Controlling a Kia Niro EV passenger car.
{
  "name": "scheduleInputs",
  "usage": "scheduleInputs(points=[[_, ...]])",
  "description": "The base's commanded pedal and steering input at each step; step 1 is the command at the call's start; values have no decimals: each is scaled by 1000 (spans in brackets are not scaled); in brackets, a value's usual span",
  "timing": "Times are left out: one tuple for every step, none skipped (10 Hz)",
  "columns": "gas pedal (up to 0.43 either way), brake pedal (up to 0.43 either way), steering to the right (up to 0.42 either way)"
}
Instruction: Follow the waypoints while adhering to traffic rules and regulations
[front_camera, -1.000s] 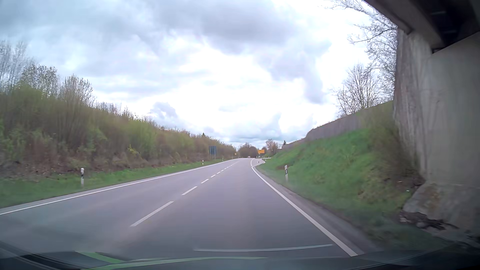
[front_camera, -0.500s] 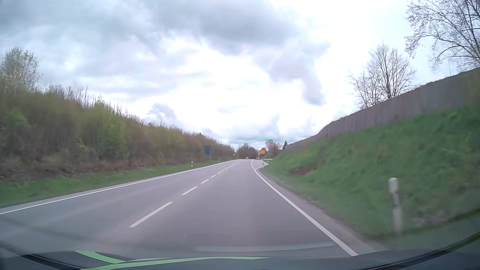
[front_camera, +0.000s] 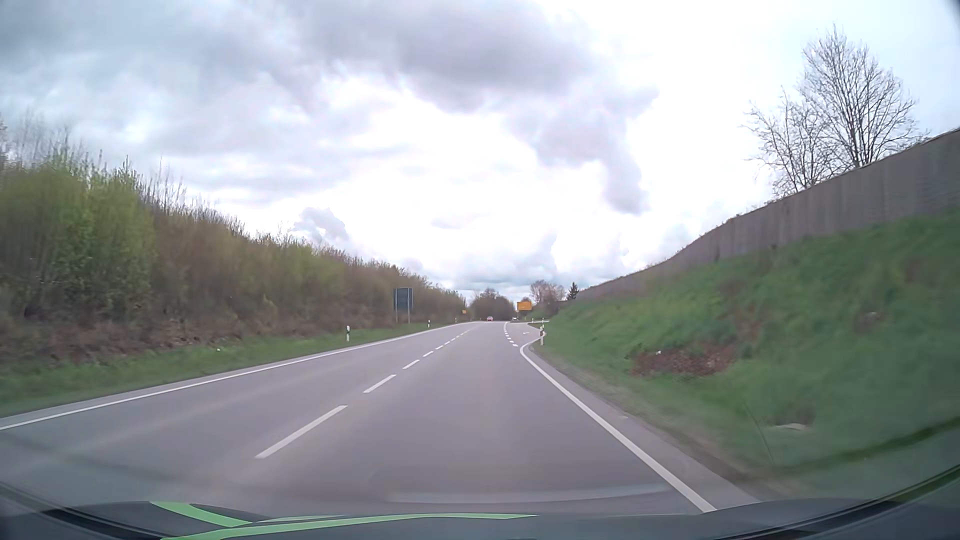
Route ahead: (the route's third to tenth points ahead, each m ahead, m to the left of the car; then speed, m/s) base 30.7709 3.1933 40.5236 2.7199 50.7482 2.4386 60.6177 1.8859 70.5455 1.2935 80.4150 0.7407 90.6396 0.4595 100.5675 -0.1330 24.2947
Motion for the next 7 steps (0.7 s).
scheduleInputs(points=[[220,0,3],[220,0,3],[220,0,4],[220,0,3],[220,0,4],[220,0,4],[220,0,4]])
